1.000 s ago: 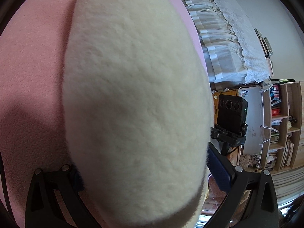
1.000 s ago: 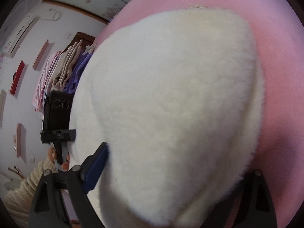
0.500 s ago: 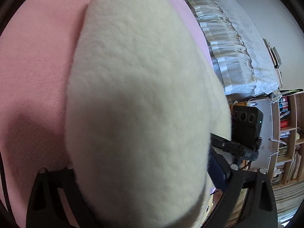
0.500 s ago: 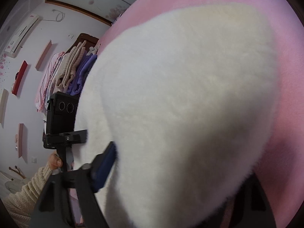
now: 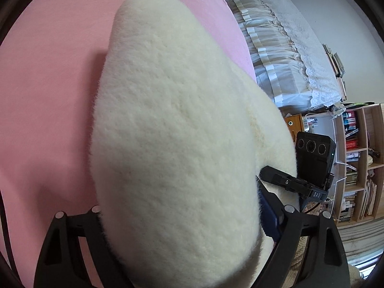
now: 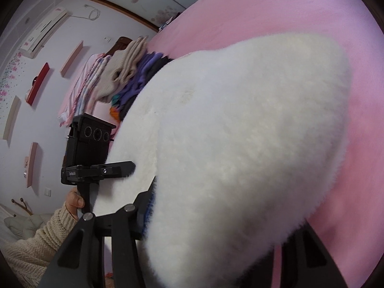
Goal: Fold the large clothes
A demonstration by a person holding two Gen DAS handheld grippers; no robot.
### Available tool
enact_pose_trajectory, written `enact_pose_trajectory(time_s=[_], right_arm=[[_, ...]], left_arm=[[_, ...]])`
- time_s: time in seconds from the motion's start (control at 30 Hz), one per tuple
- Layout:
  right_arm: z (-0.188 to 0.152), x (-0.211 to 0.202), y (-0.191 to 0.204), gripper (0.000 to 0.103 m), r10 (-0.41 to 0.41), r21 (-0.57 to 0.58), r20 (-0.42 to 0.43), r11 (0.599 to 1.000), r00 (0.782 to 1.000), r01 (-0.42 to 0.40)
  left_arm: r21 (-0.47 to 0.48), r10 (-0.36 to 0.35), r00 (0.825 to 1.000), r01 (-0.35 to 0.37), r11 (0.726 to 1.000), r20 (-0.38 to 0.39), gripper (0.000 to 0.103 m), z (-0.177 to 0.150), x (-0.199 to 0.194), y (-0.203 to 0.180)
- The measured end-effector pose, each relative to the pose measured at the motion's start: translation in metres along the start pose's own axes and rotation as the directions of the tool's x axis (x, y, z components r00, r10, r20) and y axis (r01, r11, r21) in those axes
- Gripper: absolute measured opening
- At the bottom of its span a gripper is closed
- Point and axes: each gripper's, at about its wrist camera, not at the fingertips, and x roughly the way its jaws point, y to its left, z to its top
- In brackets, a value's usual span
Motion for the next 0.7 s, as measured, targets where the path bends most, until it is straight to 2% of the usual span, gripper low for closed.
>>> enact_pose_trajectory(time_s=[0.1, 0.17, 0.27, 0.37, 0.47, 0.57, 0.7], right_arm=[[-0.017, 0.011, 0.04, 0.051, 0.028, -0.022, -0.018, 0.999, 0.999, -0.028], [-0.023, 0.021, 0.068, 0.05, 0.045, -0.05, -0.027, 0.998, 0.999, -0.046], [-0.022, 0.036, 0.111, 0.05, 0.072, -0.099, -0.039, 0.992, 0.997, -0.075], [-0.003, 0.054, 0.158, 0.05, 0.099, -0.164, -0.036, 0.981, 0.994, -0.104], [0.026, 0.069, 0.2, 0.05, 0.135, -0.225, -0.02, 0.965, 0.991, -0.136], [0.076, 0.087, 0.248, 0.05, 0.179, -0.282, 0.007, 0.944, 0.984, -0.169], [0.159, 0.112, 0.315, 0.051, 0.23, -0.365, 0.075, 0.912, 0.97, -0.188]], left_arm=[[-0.009, 0.001, 0.999, -0.001, 1.0, 0.039, 0.088, -0.038, -0.053, 0.012], [-0.003, 0.008, 0.997, -0.008, 1.0, 0.075, 0.088, -0.052, -0.089, 0.019], [0.007, 0.021, 0.99, -0.022, 1.0, 0.137, 0.088, -0.062, -0.148, 0.035], [0.028, 0.042, 0.977, -0.049, 0.998, 0.208, 0.088, -0.052, -0.208, 0.035], [0.064, 0.087, 0.957, -0.108, 0.992, 0.276, 0.088, -0.016, -0.276, 0.028], [0.116, 0.121, 0.934, -0.169, 0.979, 0.337, 0.089, 0.042, -0.333, 0.019], [0.161, 0.159, 0.907, -0.237, 0.958, 0.391, 0.089, 0.132, -0.419, 0.022]])
